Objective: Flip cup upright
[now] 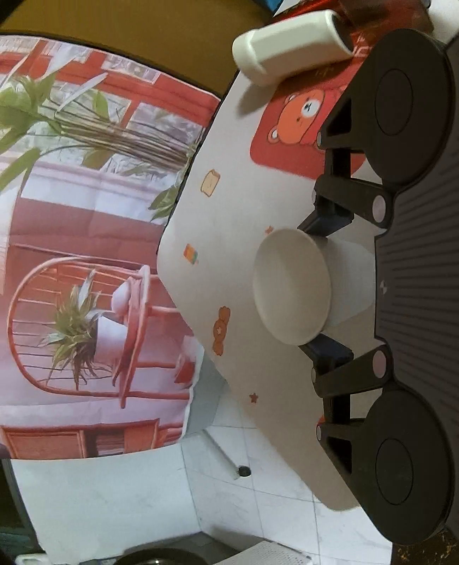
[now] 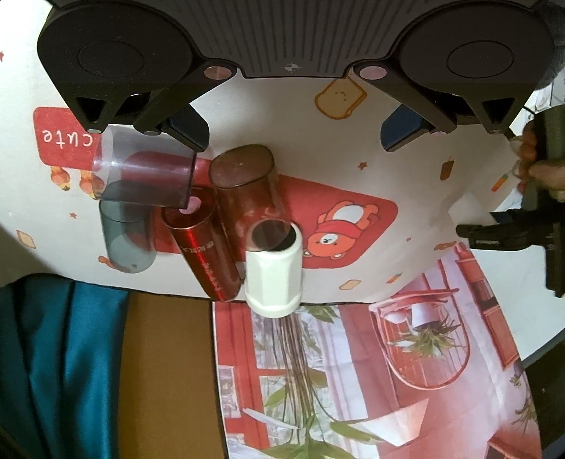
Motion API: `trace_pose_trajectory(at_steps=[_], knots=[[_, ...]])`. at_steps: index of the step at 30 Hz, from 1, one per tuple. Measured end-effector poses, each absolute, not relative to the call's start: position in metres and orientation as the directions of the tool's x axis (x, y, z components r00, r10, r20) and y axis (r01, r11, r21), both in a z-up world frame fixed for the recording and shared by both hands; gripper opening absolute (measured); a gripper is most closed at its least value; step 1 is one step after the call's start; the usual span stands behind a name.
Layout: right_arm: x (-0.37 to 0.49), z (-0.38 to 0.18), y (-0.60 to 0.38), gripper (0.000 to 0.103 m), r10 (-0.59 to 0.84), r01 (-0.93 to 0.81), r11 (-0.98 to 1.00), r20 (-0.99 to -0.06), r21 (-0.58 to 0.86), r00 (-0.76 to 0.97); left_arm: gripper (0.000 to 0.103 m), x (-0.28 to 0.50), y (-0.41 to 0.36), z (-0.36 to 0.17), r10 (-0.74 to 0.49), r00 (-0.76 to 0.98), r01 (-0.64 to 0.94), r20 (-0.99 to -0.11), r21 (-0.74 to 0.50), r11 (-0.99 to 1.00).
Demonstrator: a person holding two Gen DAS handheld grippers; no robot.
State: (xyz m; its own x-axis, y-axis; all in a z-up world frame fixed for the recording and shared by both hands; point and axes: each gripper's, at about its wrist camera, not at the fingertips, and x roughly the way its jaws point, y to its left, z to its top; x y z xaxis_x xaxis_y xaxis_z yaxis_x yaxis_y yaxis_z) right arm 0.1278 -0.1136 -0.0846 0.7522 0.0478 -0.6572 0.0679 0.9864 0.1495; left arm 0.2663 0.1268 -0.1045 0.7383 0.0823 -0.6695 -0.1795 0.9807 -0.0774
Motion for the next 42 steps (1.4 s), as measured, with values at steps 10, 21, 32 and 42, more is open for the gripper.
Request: trace_pose_trajectory(at_steps=[10, 21, 32, 42], knots=[[0.129, -0.086, -0.119, 0.103, 0.016, 0.104, 0.985, -0.668, 0.140, 0.744, 0.061, 0.276, 0.127, -0.120, 0.062, 0.742, -0.182, -0.668, -0.111, 0.977], [0.131, -0.086, -0.119, 0.103, 0.022, 0.111, 0.982, -0.681, 0.152, 0.732, 0.077, 0.274, 0.124, -0.135, -0.052, 0.655, -0.163, -0.754, -0.208, 0.964], [0.132, -0.070, -0.116, 0.103, 0.012, 0.095, 0.988, -0.665, 0.124, 0.747, 0.093, 0.229, 0.134, -0.112, -0.061, 0.568, -0.142, -0.821, -0.171, 0.975], [0.129, -0.035, -0.105, 0.103, -0.008, 0.050, 0.998, -0.635, 0.048, 0.773, 0.103, 0.176, 0.139, -0.035, 0.101, 0.636, -0.128, -0.765, 0.024, 0.991]])
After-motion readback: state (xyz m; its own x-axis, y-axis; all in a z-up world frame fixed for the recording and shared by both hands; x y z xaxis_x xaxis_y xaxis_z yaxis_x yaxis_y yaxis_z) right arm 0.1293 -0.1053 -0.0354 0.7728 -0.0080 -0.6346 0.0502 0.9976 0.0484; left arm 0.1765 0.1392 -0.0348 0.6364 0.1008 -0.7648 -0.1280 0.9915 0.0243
